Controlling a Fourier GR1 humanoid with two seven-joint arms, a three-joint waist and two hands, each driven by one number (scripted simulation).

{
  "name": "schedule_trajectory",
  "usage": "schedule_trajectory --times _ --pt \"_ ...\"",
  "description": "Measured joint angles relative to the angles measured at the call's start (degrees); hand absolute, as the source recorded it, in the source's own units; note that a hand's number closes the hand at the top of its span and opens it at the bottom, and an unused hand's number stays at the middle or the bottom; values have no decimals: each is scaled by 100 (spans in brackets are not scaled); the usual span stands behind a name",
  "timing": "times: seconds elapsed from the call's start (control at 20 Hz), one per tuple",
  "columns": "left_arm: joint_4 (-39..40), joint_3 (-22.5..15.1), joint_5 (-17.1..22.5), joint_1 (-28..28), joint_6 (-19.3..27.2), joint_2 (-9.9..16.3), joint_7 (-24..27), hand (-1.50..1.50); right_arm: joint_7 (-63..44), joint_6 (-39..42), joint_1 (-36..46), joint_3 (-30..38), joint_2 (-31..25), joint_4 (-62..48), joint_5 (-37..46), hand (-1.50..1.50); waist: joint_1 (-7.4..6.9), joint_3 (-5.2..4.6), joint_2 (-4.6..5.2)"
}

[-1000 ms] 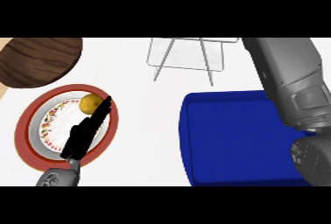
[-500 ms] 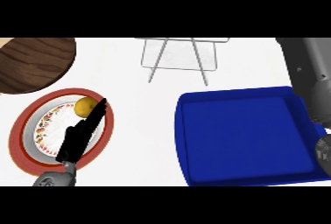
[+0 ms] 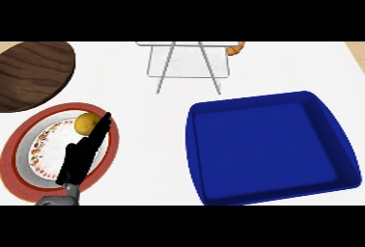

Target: Pick the pear from the tray and place it in the tiered shelf

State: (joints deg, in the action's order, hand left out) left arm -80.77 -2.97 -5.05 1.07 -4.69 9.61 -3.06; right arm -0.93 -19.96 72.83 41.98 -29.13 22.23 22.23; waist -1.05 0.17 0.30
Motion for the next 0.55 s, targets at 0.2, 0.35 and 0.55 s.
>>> schedule_trajectory --times 0.2,0.35,0.55 --pt "67 40 -10 23 -5 -11 30 0 213 630 -349 -68 -355 76 -144 -150 27 3 -14" --pt "66 74 3 20 -41 3 45 0 359 1048 -561 -131 -549 124 -257 -150 29 2 -17" --pt "12 101 5 19 -97 34 -47 0 474 1444 -786 -251 -740 137 -355 -150 26 -4 -16"
